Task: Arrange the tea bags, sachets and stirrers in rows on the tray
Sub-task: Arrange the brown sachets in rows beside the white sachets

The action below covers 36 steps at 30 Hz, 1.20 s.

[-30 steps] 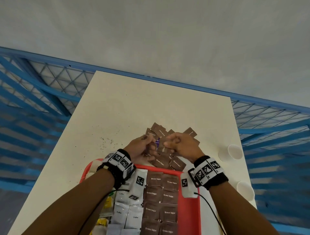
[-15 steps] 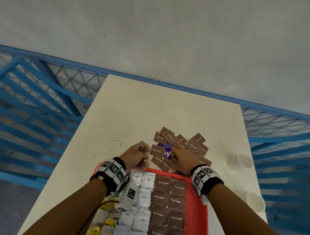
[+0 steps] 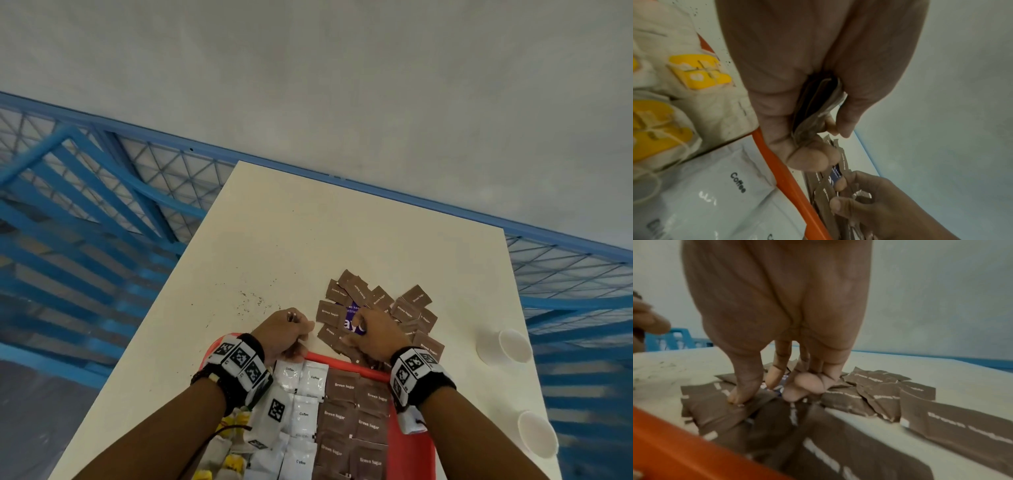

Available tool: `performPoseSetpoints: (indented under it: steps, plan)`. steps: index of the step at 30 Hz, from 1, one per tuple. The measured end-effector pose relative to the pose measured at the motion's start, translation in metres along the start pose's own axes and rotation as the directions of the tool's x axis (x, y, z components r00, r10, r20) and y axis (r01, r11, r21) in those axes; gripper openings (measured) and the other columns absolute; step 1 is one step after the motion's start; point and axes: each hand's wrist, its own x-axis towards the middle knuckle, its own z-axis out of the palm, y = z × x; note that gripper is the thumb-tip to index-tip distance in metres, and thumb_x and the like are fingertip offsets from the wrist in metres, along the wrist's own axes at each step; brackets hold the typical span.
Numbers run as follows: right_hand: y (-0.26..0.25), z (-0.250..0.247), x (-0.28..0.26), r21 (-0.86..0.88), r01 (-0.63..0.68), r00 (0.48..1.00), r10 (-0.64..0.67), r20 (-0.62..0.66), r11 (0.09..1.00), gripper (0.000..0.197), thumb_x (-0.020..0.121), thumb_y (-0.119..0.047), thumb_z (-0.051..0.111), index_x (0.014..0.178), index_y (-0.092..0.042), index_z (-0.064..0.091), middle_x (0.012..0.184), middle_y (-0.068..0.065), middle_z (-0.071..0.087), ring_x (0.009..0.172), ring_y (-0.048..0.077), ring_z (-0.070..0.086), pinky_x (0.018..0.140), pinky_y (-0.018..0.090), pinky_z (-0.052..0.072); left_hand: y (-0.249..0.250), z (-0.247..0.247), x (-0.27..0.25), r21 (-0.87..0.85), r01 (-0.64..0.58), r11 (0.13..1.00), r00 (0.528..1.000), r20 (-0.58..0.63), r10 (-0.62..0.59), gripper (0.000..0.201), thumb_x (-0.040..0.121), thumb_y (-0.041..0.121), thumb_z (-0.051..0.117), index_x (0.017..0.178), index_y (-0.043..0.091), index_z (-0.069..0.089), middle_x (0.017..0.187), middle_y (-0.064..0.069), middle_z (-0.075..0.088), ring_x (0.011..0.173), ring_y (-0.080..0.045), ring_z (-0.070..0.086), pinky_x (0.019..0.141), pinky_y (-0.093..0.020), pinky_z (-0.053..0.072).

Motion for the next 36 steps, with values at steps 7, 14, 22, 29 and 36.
performPoseSetpoints:
  steps: [7,14,22,29,36]
  plan:
    - [-0.023,0.013,0.004,0.004,-0.022,0.998,0.022,0.058,1.000,0.039,0.071,-0.027,0.085,0.082,-0.021,0.048,0.090,-0.004,0.057,0.083,0.016,0.056,0.066,0.027,0.048,0.003,0.001,0.010,0.114,-0.034,0.993,0.994,-0.096,0.045,0.015,0.095,0.018,0.063,0.084,0.013,0.053,0.068,-0.005,0.052,0.045,-0.014,0.052,0.045,-0.024,0.044]
    - [-0.020,-0.006,0.003,-0.028,-0.052,0.983,0.056,0.177,0.998,0.027,0.093,-0.028,0.060,0.073,-0.011,0.063,0.070,0.000,0.061,0.066,0.015,0.060,0.056,0.021,0.044,0.005,-0.002,0.016,0.006,-0.024,1.000,0.998,-0.060,0.024,0.015,0.097,0.021,0.060,0.090,0.010,0.054,0.075,-0.008,0.052,0.051,-0.022,0.052,0.052,-0.028,0.039]
    - [-0.008,-0.046,-0.040,0.233,0.083,0.951,-0.147,0.272,0.969,0.039,0.095,-0.035,0.062,0.056,-0.029,0.060,0.053,-0.014,0.051,0.054,0.004,0.045,0.058,0.021,0.036,0.002,0.011,-0.003,0.016,-0.105,0.994,0.993,0.052,0.104,0.041,0.080,0.053,0.074,0.086,0.015,0.063,0.074,-0.003,0.057,0.056,-0.014,0.051,0.050,-0.026,0.042]
    - [-0.018,-0.041,-0.081,0.357,0.156,0.935,-0.255,0.247,0.921,0.057,0.082,-0.063,0.063,0.086,-0.007,0.069,0.073,0.008,0.066,0.065,0.023,0.059,0.066,0.033,0.049,-0.004,0.038,-0.033,-0.152,-0.102,0.983,0.973,0.193,0.131,0.029,0.086,0.030,0.075,0.101,0.011,0.061,0.100,-0.018,0.065,0.085,-0.027,0.063,0.063,-0.033,0.056]
    - [-0.001,-0.044,-0.121,0.609,0.144,0.984,-0.180,-0.001,0.780,0.019,0.094,-0.025,0.063,0.075,-0.024,0.065,0.061,-0.008,0.064,0.050,0.002,0.053,0.055,0.018,0.041,0.003,0.034,-0.058,-0.336,-0.098,0.937,0.975,0.157,0.159,0.008,0.094,0.001,0.059,0.092,0.008,0.055,0.096,-0.024,0.070,0.077,-0.036,0.070,0.060,-0.042,0.062]
